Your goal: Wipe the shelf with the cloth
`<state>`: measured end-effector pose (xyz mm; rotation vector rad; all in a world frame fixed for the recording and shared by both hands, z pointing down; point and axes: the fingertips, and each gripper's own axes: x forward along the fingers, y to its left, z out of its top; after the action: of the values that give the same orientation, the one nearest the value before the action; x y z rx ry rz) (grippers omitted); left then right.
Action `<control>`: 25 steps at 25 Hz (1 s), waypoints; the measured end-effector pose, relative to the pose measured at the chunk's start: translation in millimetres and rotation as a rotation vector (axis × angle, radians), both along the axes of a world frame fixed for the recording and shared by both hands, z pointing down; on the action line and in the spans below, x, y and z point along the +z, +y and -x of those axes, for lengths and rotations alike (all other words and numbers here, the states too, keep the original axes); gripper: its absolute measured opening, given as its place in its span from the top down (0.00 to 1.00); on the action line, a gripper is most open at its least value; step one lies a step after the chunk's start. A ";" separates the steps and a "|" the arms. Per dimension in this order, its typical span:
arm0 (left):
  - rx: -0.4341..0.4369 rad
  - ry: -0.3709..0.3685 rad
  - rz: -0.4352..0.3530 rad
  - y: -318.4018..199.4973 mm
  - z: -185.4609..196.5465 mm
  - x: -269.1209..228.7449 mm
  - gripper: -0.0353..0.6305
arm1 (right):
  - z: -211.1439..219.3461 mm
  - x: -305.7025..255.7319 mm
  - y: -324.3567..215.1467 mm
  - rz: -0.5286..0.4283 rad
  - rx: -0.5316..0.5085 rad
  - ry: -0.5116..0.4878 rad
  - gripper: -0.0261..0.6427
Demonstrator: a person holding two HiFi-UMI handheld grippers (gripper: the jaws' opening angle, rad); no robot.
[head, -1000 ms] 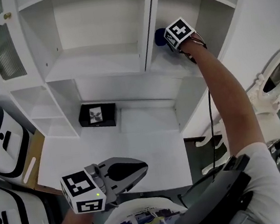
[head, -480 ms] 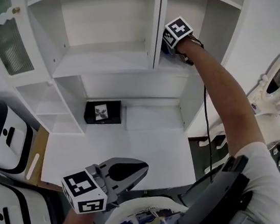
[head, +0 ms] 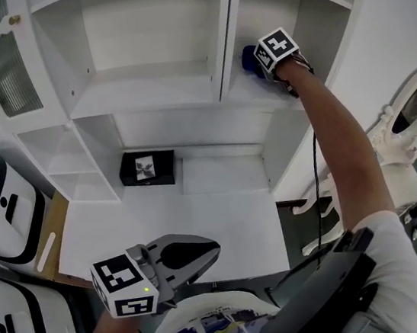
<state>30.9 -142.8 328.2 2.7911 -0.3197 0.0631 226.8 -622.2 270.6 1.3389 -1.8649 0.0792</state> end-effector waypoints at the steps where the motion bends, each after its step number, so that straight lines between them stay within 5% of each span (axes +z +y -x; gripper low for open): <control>1: 0.004 0.000 0.000 -0.5 -1.2 -0.1 0.93 | -10.1 -0.1 0.1 -0.002 0.021 0.013 0.86; 10: 0.049 -0.002 0.003 0.0 -9.8 -0.6 0.93 | -45.3 -5.1 8.3 -0.029 0.102 0.091 0.86; 25: 0.037 0.006 0.008 15.2 13.3 0.1 0.93 | 79.4 -24.8 42.0 0.021 -0.089 -0.345 0.86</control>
<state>17.6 -127.6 328.4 2.7888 -0.2661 0.0640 147.4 -580.2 245.9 1.2868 -2.2014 0.2989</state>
